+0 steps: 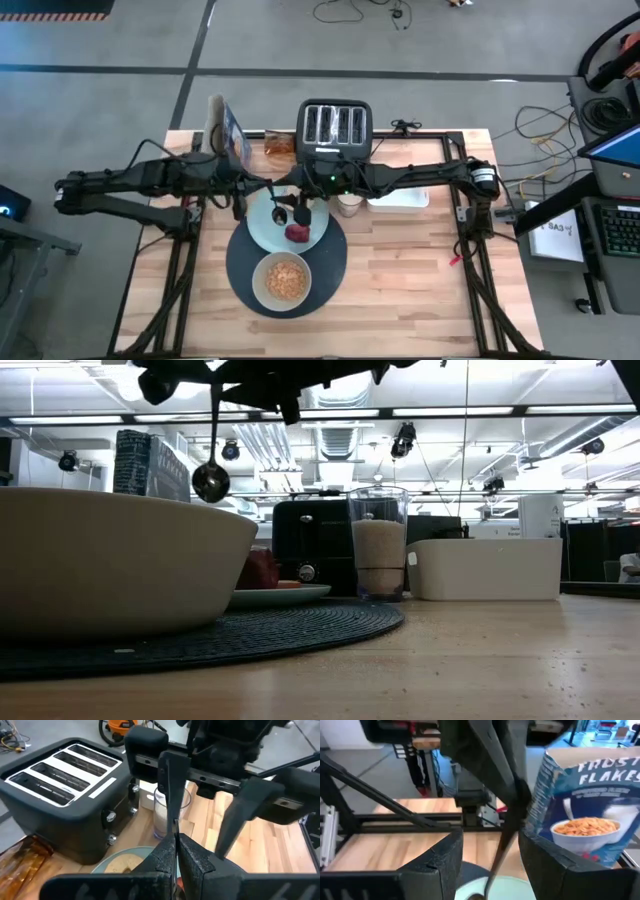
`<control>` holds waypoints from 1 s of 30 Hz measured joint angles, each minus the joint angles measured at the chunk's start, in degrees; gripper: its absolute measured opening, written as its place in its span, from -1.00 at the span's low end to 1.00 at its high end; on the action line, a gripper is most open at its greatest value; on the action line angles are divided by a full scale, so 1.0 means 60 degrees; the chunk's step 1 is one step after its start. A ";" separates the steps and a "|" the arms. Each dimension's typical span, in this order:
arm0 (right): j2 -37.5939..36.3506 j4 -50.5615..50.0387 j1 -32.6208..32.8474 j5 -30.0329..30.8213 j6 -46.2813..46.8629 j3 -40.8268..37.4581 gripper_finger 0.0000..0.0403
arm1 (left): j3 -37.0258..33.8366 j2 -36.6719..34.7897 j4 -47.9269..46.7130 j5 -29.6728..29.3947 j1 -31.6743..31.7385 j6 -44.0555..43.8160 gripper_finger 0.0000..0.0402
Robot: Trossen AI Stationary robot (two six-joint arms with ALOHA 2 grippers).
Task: Arrange a breakfast setting
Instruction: Put the black spoon on the blue table mat to the right of the gray bowl
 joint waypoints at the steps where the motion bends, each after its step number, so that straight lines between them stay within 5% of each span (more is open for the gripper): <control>1: 0.0000 0.0024 0.0002 0.0006 0.0016 0.0000 -0.12 | 0.0016 0.0080 0.0094 0.0005 -0.0014 0.0017 -1.00; 7: 0.0000 0.0162 -0.0033 0.0028 0.0123 0.0000 -0.30 | 0.0030 0.0471 0.0786 0.0105 -0.0021 0.0168 -1.00; 14: 0.0000 0.0101 -0.0003 0.0034 -0.0065 -0.0007 -0.89 | 0.0031 0.0743 0.0986 0.0139 -0.0087 0.0166 -1.00; 21: -0.0010 0.0018 0.0024 0.0040 0.0121 -0.0007 -0.96 | 0.0031 0.0661 0.1199 0.0143 -0.0084 0.0182 -0.92; 30: -0.0252 -0.0795 0.0028 0.0011 0.0216 0.0018 -0.96 | 0.0042 0.0407 0.1483 0.0074 -0.0080 0.0689 -0.42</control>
